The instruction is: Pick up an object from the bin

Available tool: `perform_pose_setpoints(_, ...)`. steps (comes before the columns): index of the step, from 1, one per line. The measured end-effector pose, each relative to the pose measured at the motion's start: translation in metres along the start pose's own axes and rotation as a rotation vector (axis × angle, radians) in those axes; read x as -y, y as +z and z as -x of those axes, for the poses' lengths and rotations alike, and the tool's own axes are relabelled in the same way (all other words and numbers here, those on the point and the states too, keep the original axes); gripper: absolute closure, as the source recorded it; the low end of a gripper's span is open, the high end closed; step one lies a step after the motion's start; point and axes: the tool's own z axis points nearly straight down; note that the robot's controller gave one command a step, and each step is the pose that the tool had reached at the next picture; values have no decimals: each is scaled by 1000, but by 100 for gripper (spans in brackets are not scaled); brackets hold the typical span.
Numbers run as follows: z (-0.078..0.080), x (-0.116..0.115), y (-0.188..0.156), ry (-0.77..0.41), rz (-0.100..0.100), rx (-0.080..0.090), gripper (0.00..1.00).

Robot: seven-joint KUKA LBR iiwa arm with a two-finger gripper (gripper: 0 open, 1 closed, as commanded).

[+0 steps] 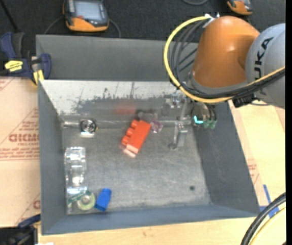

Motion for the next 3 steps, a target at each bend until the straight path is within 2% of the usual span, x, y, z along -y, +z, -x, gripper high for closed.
perform_pose_setpoints(1, 52, -39, 172, -271, 0, 17, 0)
perform_pose_setpoints(2, 64, -37, 142, -446, -2, 12, 0)
perform_pose_setpoints(3, 67, -36, 143, -514, -3, 14, 0)
